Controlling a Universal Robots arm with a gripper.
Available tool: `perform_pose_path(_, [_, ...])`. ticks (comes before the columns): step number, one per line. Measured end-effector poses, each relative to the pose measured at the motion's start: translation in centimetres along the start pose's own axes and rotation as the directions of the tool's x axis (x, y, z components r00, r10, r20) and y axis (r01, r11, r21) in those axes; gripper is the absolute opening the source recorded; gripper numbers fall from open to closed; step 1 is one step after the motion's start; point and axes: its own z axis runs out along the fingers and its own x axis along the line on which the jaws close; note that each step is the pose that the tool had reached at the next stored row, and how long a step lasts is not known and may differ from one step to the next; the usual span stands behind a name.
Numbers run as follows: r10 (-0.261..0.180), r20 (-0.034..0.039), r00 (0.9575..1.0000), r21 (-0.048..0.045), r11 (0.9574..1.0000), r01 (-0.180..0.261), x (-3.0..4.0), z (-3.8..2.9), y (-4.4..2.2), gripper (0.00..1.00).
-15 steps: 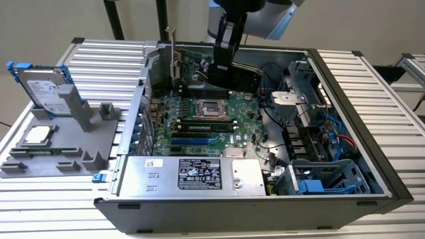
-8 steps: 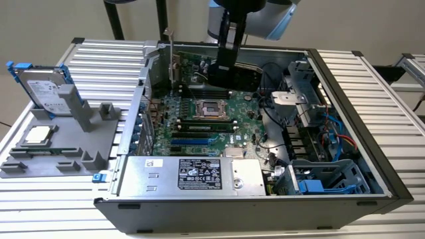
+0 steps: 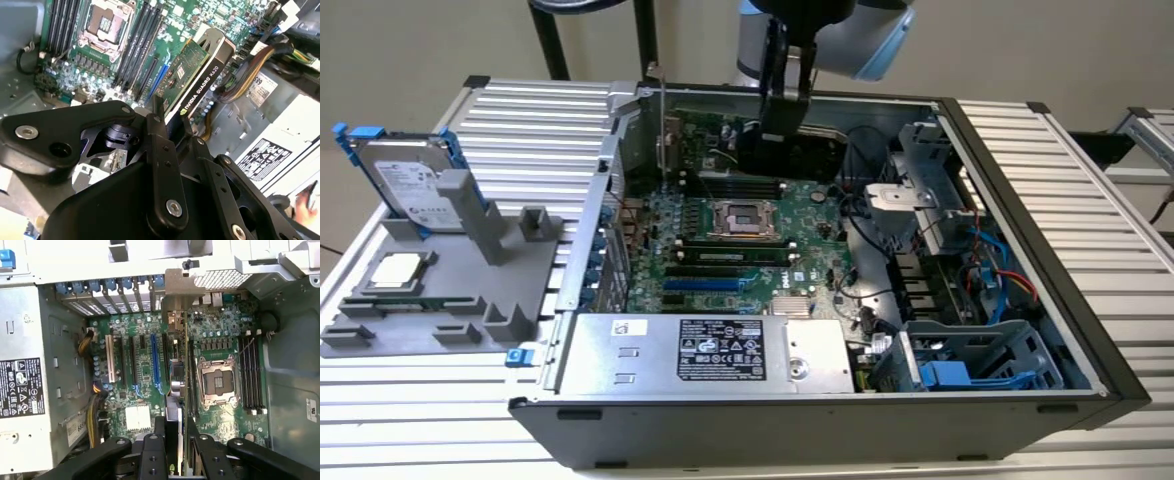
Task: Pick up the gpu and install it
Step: 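Insert the gpu into the slot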
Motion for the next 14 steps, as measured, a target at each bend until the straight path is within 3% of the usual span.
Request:
perform_pose_path(9, [-0.092, -0.0044, 0.9957, -0.0034, 0.9958, 0.092, 0.00, 0.00, 0.00, 0.00])
perform_pose_path(14, [-0.097, -0.0046, 0.9953, -0.0037, 0.9953, 0.097, 0.00, 0.00, 0.00, 0.00])
